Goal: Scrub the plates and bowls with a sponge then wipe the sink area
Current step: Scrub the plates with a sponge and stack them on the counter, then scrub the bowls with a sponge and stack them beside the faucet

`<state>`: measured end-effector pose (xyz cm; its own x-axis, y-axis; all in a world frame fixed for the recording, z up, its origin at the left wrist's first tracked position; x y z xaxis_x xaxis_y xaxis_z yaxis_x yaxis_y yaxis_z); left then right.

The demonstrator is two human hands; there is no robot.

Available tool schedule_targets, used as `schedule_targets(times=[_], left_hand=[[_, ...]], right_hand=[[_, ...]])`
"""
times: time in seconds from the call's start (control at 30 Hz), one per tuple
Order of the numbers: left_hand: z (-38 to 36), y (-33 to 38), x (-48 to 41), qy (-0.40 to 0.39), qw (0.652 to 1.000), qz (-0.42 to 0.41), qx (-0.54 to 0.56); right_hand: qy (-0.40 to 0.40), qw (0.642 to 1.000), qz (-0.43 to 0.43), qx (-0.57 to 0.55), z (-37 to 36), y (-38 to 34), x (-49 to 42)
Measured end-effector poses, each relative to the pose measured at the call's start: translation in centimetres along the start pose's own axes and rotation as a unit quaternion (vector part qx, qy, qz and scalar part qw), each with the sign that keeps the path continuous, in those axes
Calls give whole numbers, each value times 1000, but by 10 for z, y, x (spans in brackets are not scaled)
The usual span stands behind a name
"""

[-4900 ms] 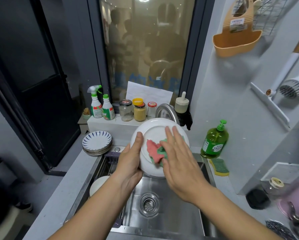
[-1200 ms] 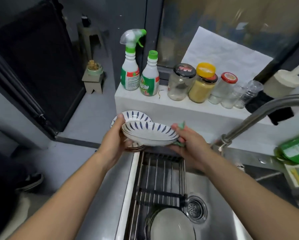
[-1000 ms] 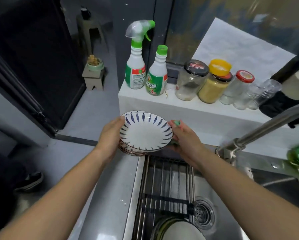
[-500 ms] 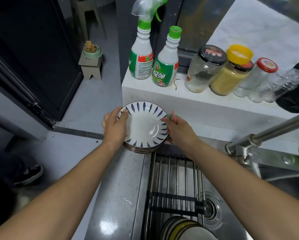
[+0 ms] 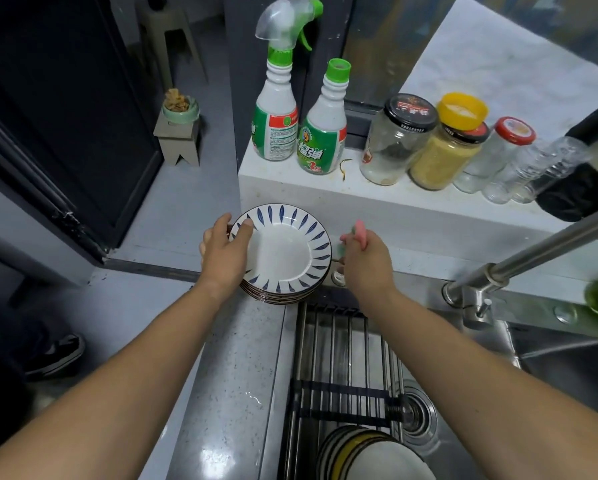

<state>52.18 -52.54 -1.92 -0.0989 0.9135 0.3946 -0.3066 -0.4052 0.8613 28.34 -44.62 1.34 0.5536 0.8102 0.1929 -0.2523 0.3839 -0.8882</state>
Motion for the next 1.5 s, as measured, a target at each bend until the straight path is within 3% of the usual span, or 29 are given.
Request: schedule_targets(times=[0.13,0.23,0.33,0.67,0.8,0.87,0.93,1.03,1.23,1.5], left_hand=[[11,13,24,44,998,-35,-22],[16,34,58,110,987,-109,-47],[-3,45,99,89,985,-136,-56],[-132,19,249,-182,981,-59,35],[-181,5,315,-245,969,-9,35],[-196,4,339,-250,968,-10,35],[-206,2,358,-244,969,-9,40],[-214,-3,375,-222,973,3,57],[-236,-20,411,-192,978,28,73],[-251,-38,429,-176,981,37,71]], right_hand=[[26,991,-32,-127,30,-7,19],[-22,965,-89,-247,61,4,50],[-77,939,-132,-309,102,21,88],[-126,945,-169,-250,238,107,168],[-200,943,-157,-217,275,132,186],[-214,939,-174,-207,290,141,192],[-179,947,-193,-183,308,154,193],[-167,961,-147,-165,317,162,192],[-200,948,-120,-218,328,175,198],[-165,970,-112,-137,346,187,194]])
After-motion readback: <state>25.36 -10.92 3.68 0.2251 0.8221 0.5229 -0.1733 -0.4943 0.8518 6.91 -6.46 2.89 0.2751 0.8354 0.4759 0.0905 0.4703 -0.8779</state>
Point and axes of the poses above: each hand's wrist, its own x-axis away from the middle knuckle, its own z-axis out of the back of the hand, y = z × x, the point moved 7 cm from there along -x, towards the middle knuckle, and after that the axes turned 6 degrees about z, right-handed, at the moved point
